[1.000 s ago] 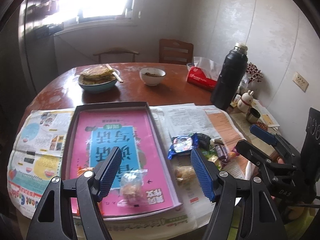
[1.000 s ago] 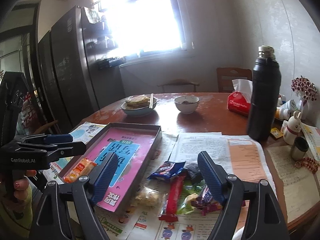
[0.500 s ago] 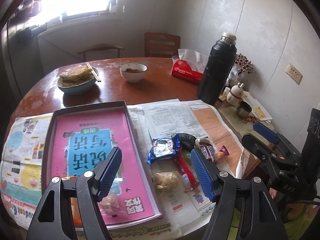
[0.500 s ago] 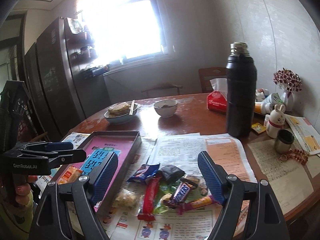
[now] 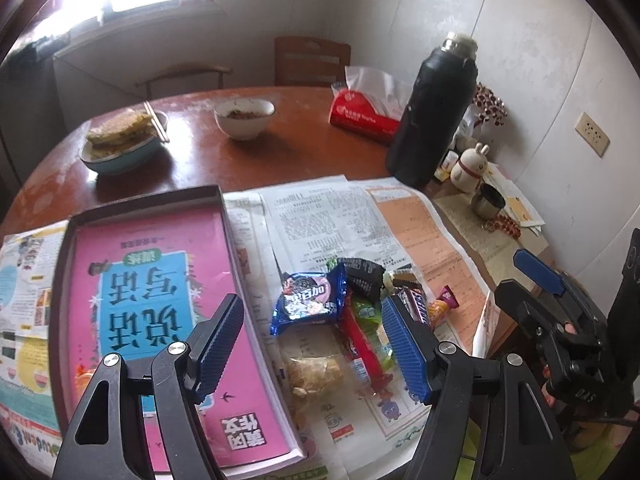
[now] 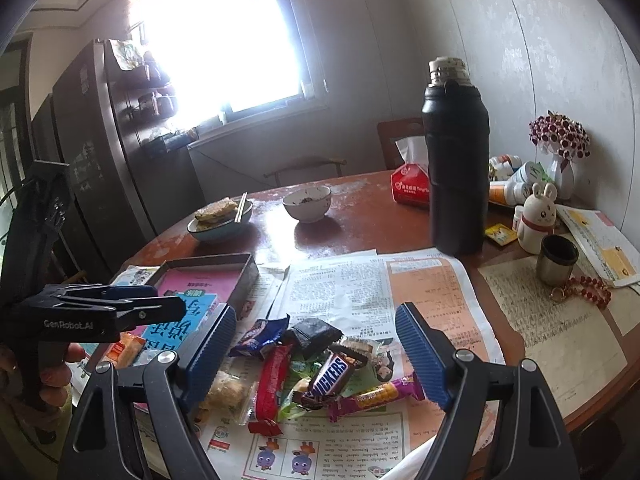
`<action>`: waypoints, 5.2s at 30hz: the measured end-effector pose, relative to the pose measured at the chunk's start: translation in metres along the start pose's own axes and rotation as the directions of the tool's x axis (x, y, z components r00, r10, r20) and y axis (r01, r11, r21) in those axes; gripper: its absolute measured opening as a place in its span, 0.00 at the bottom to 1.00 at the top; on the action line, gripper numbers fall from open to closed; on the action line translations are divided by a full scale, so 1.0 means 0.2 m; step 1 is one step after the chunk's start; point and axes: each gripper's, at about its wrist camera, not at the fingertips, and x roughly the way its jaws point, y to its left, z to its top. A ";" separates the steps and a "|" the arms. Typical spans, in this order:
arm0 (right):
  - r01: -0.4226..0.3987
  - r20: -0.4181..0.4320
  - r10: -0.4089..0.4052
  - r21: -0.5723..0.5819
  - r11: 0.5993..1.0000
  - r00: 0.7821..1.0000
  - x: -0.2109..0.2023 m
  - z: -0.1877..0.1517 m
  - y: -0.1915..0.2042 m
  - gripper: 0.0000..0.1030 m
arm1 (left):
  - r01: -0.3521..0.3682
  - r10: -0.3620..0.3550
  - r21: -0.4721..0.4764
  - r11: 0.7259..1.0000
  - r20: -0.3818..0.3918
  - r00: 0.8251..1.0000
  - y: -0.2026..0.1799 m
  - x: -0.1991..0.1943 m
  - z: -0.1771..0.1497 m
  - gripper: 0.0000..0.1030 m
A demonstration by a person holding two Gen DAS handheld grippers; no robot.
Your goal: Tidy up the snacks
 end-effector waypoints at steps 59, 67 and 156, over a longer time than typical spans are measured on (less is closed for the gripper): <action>-0.030 -0.300 0.057 0.092 0.995 0.952 0.46 -0.25 -0.10 0.37 | 0.031 -0.038 -0.030 0.999 -0.281 0.959 0.03 0.68 0.10 0.71; -0.033 -0.300 0.056 0.083 0.996 0.952 0.46 -0.24 -0.09 0.35 | -0.016 0.016 0.003 1.000 -0.305 0.952 0.00 0.73 0.12 0.71; -0.354 -0.236 0.314 -0.151 0.923 0.920 0.37 -0.11 0.82 0.28 | -0.114 0.121 -0.249 0.962 0.012 0.993 0.72 -0.30 -0.34 0.50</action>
